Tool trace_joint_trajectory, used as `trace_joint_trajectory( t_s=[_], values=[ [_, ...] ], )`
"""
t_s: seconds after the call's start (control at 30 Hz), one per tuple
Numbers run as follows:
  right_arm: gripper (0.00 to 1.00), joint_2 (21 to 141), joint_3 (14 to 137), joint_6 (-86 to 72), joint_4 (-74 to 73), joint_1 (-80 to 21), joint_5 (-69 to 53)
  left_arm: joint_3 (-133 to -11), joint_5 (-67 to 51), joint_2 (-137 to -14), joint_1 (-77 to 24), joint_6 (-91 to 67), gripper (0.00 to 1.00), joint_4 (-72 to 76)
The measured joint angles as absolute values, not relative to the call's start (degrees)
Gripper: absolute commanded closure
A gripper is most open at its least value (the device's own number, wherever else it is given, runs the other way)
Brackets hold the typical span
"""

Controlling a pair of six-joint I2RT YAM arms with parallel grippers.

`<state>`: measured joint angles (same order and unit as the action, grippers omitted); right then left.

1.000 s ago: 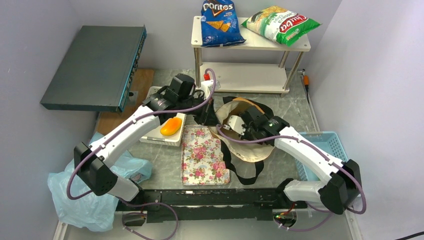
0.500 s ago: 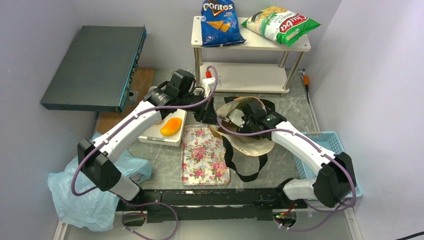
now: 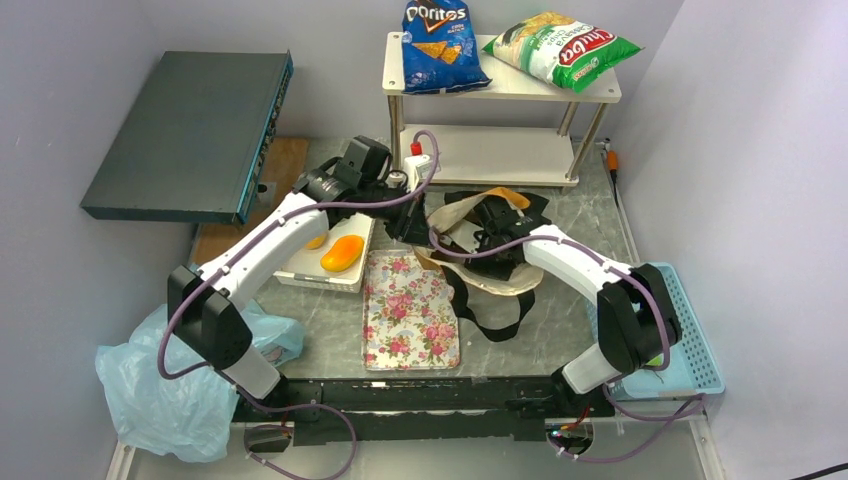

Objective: Untie the knot of the grocery bags and take out the mixed food

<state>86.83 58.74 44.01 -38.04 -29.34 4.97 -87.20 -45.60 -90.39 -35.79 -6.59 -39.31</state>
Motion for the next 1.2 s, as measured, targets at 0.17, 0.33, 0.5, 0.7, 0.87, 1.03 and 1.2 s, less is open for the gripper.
trace_joint_trajectory(
  t_s=[0.17, 0.33, 0.5, 0.7, 0.87, 1.03, 1.2],
  values=[
    [0.47, 87.7, 59.1, 46.0, -39.0, -27.5, 2.5, -89.8, -47.4, -91.9, -35.4, -5.7, 1.00, -40.9],
    [0.49, 86.8, 65.8, 48.7, -52.9, -25.6, -3.8, -94.2, -53.6, -93.7, -35.5, -5.9, 1.00, -41.7],
    [0.47, 84.3, 74.4, 50.9, -70.3, -25.1, -9.9, -100.0, -62.8, -97.2, -36.2, -10.0, 1.00, -41.7],
    [0.38, 83.1, 73.8, 51.4, -74.0, -24.2, -10.6, -99.6, -71.2, -102.2, -36.3, -15.1, 1.00, -40.3],
    [0.30, 88.2, 73.7, 51.2, -70.5, -23.4, -11.2, -101.6, -70.6, -105.8, -34.5, -12.7, 1.00, -44.4],
    [0.17, 92.3, 73.5, 51.2, -63.9, -23.2, -10.9, -101.8, -68.5, -107.2, -32.8, -9.4, 1.00, -47.5],
    [0.14, 93.3, 70.4, 50.9, -54.8, -23.3, -9.1, -102.6, -66.6, -108.0, -32.5, -5.4, 1.00, -50.4]
  ],
)
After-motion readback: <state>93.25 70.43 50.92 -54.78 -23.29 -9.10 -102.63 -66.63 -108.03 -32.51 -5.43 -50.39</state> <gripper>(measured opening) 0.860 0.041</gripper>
